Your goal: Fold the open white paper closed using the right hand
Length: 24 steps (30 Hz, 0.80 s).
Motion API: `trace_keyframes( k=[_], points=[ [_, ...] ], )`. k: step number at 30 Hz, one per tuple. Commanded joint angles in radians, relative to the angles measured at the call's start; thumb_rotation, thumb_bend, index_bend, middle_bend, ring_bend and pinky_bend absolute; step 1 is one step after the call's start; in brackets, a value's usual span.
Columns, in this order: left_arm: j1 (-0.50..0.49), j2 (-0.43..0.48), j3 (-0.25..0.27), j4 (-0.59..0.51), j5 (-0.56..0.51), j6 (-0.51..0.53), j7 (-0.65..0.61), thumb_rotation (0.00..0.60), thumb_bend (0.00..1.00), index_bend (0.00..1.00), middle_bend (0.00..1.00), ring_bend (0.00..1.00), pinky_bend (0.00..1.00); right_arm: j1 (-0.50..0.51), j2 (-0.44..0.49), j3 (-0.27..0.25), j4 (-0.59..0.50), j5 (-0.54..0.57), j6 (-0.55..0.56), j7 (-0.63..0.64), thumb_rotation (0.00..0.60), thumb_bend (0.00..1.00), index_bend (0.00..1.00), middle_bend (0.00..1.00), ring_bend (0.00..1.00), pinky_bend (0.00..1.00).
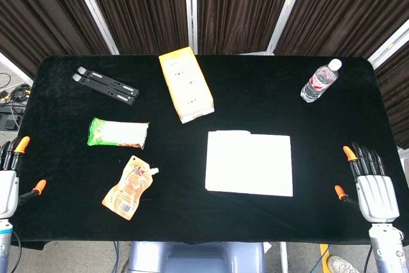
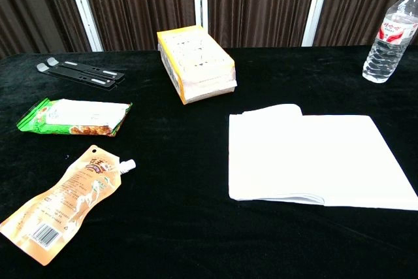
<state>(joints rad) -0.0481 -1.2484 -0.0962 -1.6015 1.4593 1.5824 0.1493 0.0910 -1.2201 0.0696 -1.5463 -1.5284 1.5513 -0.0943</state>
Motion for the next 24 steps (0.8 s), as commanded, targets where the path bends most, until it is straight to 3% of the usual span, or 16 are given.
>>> trace_keyframes(
  k=[1, 14, 20, 24],
  points=[
    [0.000, 0.000, 0.001, 0.000, -0.001, -0.002, 0.001, 0.600, 0.21, 0.00, 0.00, 0.00, 0.00, 0.001, 0.000, 0.001, 0.001, 0.002, -0.005, 0.003, 0.600, 0.14, 0.00, 0.00, 0.00, 0.00],
    [0.003, 0.016, -0.005, -0.009, -0.005, 0.004, -0.023, 0.600, 0.21, 0.00, 0.00, 0.00, 0.00, 0.028, -0.010, 0.010, -0.001, 0.016, -0.061, 0.008, 0.600, 0.14, 0.00, 0.00, 0.00, 0.00],
    [0.007, 0.026, -0.005, -0.015, -0.009, 0.006, -0.040, 0.600, 0.21, 0.00, 0.00, 0.00, 0.00, 0.088, -0.052, 0.065, -0.026, 0.083, -0.138, -0.004, 0.600, 0.14, 0.00, 0.00, 0.00, 0.00],
    [0.008, 0.033, -0.010, -0.020, -0.012, 0.008, -0.052, 0.600, 0.21, 0.00, 0.00, 0.00, 0.00, 0.149, -0.115, 0.101, -0.079, 0.152, -0.213, -0.105, 0.600, 0.14, 0.00, 0.00, 0.00, 0.00]
  ],
)
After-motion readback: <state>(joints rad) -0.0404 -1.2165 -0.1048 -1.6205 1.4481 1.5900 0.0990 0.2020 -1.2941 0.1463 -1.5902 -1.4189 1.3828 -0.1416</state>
